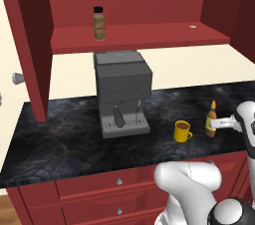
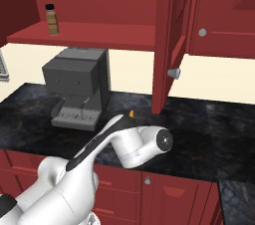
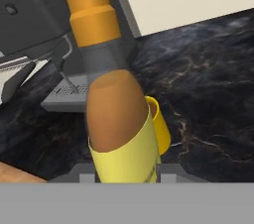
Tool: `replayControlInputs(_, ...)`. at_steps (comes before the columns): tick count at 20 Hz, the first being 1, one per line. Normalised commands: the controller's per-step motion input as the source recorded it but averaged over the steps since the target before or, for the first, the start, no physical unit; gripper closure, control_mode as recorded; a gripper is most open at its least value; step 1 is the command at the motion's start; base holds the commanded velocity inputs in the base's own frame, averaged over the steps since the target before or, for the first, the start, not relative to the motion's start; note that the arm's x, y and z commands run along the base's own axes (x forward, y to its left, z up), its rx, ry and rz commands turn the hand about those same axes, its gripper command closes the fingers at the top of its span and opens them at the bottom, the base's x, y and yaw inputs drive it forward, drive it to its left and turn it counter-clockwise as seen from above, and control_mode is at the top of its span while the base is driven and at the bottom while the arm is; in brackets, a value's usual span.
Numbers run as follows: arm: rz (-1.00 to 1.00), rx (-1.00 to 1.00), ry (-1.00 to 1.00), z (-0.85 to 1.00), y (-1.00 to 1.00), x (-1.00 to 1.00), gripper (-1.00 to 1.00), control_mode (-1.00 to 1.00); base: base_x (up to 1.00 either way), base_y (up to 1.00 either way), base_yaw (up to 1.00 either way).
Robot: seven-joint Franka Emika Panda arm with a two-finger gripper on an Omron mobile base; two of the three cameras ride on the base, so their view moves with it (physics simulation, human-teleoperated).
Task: Pick the cinnamon and honey bottle from the cabinet and place them next to the mug.
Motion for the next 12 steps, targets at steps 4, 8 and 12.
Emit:
replayControlInputs(4, 0.01, 0.00, 0.00, -0.09, 0.00, 0.16, 1.00, -1.00, 0.00, 0.00, 0.00)
replayControlInputs(8, 0.00, 0.00, 0.00, -0.14, 0.00, 0.22, 1.00, -1.00, 0.00, 0.00, 0.00)
replayControlInputs(12, 0.00, 0.00, -0.01, -0.13, 0.00, 0.24, 1.00, -1.00, 0.00, 0.00, 0.00)
